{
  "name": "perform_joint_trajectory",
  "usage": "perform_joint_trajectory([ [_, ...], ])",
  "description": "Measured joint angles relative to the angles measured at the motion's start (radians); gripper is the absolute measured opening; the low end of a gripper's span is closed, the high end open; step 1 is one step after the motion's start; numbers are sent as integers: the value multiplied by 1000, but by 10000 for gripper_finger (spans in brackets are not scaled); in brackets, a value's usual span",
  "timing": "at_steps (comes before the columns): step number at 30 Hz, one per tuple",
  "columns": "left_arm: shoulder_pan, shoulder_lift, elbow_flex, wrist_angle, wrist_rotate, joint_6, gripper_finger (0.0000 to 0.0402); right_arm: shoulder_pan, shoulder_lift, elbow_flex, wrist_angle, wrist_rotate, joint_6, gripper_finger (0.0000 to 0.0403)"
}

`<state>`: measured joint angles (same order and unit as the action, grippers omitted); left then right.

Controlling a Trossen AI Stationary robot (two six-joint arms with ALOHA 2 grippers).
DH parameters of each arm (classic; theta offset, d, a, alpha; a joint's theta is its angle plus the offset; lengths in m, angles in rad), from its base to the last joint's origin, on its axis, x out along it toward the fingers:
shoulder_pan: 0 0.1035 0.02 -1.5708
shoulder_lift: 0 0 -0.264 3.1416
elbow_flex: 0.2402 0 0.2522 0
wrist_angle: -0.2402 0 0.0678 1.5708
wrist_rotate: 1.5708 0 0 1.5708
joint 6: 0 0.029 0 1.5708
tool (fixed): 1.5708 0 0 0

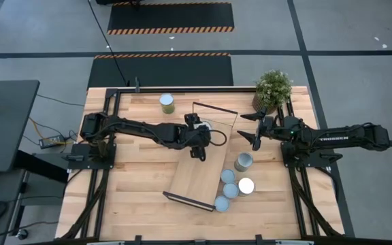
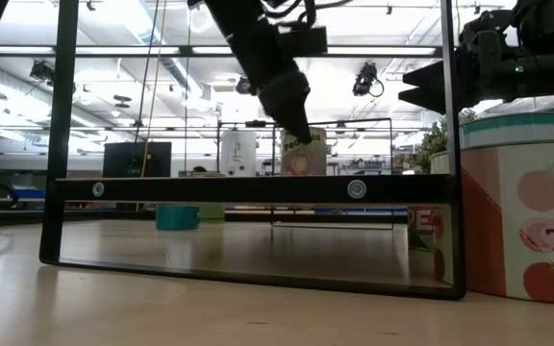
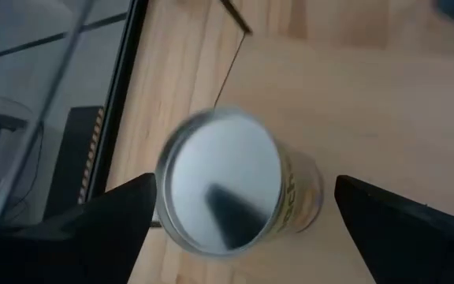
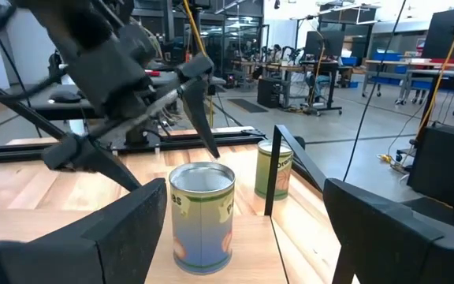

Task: Pick and place cans onto a shelf
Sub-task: Put the canned peaches on the shelf

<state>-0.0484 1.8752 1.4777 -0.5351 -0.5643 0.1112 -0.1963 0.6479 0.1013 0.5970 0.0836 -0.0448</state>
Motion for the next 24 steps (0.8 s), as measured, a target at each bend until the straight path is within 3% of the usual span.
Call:
perform_joint_trajectory([
  [8,17,-2,34,-44,54,-1,388,0,0,0,9,0,7,349],
  [19,87,-2,34,-135,213,84,380,0,0,0,6,0,15,349],
  [24,81,-2,34,-137,200,-21,380,0,0,0,4,0,15,349],
])
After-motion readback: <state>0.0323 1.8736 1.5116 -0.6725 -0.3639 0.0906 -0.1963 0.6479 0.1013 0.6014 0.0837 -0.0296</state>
